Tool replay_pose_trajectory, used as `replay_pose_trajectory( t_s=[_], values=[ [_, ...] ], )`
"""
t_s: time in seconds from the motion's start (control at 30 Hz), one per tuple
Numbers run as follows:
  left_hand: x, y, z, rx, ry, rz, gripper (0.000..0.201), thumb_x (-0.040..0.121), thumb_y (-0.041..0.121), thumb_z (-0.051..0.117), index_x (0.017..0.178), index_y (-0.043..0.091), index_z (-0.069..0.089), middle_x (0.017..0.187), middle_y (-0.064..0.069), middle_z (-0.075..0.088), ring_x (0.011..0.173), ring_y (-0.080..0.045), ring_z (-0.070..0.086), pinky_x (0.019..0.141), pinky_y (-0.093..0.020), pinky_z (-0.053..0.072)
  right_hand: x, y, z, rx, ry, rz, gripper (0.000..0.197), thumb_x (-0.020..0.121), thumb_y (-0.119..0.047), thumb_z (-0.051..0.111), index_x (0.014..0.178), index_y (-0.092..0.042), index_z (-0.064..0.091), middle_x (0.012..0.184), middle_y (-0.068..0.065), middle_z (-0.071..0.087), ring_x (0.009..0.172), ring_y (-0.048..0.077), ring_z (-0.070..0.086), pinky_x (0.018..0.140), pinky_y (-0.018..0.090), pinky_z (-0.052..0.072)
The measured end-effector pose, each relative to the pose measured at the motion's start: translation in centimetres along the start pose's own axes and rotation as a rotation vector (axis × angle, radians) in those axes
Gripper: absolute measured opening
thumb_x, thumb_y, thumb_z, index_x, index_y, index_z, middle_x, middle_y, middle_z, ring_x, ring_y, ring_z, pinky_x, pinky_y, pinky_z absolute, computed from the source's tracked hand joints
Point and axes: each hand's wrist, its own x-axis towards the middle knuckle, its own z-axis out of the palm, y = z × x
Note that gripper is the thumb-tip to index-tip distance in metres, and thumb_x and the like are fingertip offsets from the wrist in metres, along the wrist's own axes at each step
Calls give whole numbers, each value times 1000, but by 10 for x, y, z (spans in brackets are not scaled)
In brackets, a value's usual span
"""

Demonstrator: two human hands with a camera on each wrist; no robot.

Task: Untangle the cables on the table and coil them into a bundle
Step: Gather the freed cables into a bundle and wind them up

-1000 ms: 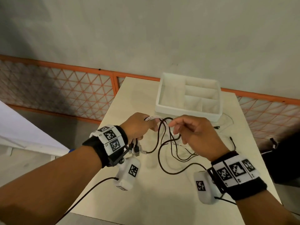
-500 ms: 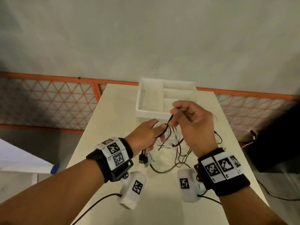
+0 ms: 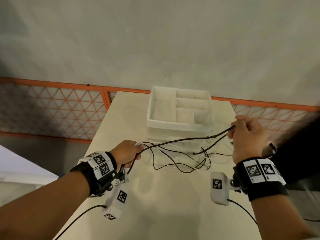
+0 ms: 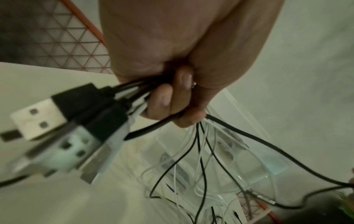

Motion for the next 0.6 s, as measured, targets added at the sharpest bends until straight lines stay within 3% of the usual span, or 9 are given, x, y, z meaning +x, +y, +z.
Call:
replay_pose_trajectory(
  t_s=[0.13,0.23,0.3,0.4,0.43,0.47,0.53,0.6],
  values=[
    [0,2,-4,-106,-10,-2,23,100,21,52,80,10,53,63,-5,55,38,-12,28,36,-22,25,1,27,1,-343,-137,-1,28,91,-27,49,113,-27,66,93,-2,72,73,23,72,77,43,59],
    [-2,6,-12,-156,-22,22,21,100,19,52,82,8,54,66,-6,56,40,-13,29,37,-22,27,-4,39,-3,-399,-206,-1,31,99,-21,53,128,-27,59,99,-17,64,70,19,74,78,41,57],
    [-2,5,-17,-116,7,-3,20,100,18,51,83,7,54,69,-8,57,40,-12,30,37,-22,27,-8,41,-8,-422,-190,-5,34,99,-18,55,131,-28,58,100,-18,64,72,19,74,83,40,57],
    [-3,-4,-20,69,61,-93,19,99,18,49,85,6,55,68,-8,58,43,-12,30,36,-19,25,-7,48,-12,-480,-150,-8,36,99,-20,55,134,-30,57,82,0,74,80,23,71,89,39,55],
    [-4,-6,-20,92,66,-110,20,99,18,49,84,7,54,67,-7,57,43,-12,30,36,-18,24,-7,50,-11,-514,-183,-3,38,98,-23,56,135,-31,56,86,8,76,86,26,71,91,39,55],
    [-4,-7,-18,84,65,-114,20,99,18,49,83,7,54,66,-7,56,44,-12,30,36,-18,24,-8,51,-10,-585,-242,-6,42,97,-26,58,138,-30,55,100,13,77,97,29,70,96,40,53],
    [-6,-2,-15,29,54,-95,21,99,19,51,82,7,55,65,-7,56,43,-12,30,36,-20,25,-13,51,-5,-797,-383,-29,50,95,-29,61,144,-24,54,136,15,63,125,34,58,108,42,45],
    [-9,7,-12,-11,38,-57,19,99,18,52,84,7,56,65,-6,57,41,-11,30,37,-21,25,-24,45,2,-919,-432,-60,51,93,-29,63,143,-24,55,151,15,46,131,36,52,108,44,42]
  ],
)
